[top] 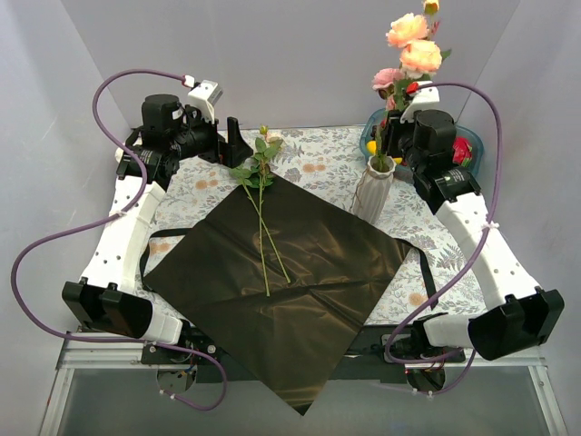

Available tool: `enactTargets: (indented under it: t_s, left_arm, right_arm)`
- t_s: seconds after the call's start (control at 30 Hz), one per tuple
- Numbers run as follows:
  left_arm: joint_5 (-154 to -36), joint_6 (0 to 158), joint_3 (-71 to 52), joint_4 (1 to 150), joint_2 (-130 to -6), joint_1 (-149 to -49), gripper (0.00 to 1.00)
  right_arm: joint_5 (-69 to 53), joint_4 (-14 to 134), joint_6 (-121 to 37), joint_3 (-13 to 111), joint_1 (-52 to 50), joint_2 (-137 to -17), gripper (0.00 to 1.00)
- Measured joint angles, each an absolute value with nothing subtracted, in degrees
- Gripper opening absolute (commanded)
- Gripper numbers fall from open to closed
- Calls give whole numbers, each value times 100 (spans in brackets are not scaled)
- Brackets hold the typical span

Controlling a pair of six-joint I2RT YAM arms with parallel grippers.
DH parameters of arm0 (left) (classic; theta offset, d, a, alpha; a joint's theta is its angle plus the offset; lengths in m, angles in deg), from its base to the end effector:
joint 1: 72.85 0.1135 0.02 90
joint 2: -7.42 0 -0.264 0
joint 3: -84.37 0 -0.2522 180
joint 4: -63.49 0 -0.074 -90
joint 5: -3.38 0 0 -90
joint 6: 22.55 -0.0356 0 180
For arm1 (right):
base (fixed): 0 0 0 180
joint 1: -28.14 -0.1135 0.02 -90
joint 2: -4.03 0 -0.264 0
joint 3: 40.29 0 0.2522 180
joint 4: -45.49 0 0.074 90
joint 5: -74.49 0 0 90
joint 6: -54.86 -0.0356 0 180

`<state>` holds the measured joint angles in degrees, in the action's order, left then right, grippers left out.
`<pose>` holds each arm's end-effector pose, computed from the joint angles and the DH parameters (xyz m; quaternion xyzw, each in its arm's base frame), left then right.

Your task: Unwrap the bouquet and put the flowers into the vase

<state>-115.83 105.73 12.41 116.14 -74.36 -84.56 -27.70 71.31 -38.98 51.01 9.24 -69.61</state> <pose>0.2927 -0.0784 0.4397 -0.0596 0.8309 -0.4097 0.3717 0.2803 0.0880 0.4279 -0.0295 0.7540 0.0497 0.6543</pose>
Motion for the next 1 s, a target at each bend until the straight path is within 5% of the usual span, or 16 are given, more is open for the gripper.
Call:
enactTargets:
  t_s: [0.1, 0.7, 1.0]
  left_arm:
    - [-11581, 10549, 1241, 11632, -7418, -8456, 98]
    - [-11194, 10718, 1241, 11597, -7409, -8456, 98]
    - [-10726, 11037, 1482, 11562, -7517, -8283, 98]
  right_arm:
    - [-2682, 7290, -3987, 5254, 957, -7082, 66]
    - [-2341, 7258, -3707, 6920, 850, -6443, 66]
    - [-698, 6963, -3635, 7239, -64, -6509, 74]
